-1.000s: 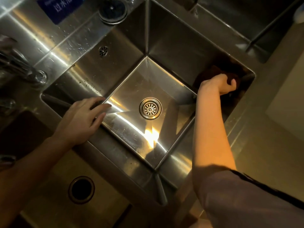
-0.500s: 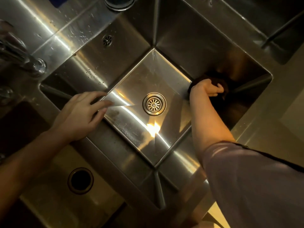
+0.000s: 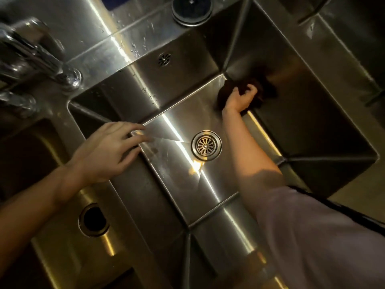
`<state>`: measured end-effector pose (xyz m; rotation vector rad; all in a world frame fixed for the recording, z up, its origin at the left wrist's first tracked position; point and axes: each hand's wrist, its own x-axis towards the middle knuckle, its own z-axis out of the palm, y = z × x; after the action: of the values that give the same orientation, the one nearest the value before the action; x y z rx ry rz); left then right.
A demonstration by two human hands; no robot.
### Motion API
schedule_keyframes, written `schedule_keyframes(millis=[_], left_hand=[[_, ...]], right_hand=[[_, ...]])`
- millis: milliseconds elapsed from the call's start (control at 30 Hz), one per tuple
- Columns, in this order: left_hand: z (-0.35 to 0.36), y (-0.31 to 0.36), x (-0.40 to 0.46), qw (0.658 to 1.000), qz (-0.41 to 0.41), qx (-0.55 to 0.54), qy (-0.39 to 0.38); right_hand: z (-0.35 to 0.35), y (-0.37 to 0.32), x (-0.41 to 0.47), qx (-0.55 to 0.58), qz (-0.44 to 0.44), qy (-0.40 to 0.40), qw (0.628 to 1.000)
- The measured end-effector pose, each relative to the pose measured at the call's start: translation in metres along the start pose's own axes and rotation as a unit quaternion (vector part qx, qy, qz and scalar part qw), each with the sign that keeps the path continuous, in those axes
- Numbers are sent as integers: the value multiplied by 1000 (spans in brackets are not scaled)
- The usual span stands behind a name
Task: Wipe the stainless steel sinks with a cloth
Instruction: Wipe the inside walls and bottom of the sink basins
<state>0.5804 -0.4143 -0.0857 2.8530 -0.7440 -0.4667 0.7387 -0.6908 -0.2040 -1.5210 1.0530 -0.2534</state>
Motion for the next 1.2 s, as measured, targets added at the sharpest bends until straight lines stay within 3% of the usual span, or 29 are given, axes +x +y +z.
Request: schedule_keyframes(millis=[200,367,533,833,1033,1200], left_hand=[[4,-3,0,1000,-11,12,-25],[2,-2,0,999,-12,23,-23],[-1,0,1,999,-11,20,-33],[-1,0,1,999,-6,14,-32],[0,0,0,999,-13,19,-43],[2,-1,1,999,-10,17,-31]], right_hand=[[75,-25,17,-8,-55,-38,998],[68,-26,21,-70,-179,-99,976],[56,-45,1,-37,-274,-147,950],[50,-25,-53,-96,-310,-234,916],[46,-54,-1,-53,-275,-155,947],[41,-50,28,-95,-291,-204,930]])
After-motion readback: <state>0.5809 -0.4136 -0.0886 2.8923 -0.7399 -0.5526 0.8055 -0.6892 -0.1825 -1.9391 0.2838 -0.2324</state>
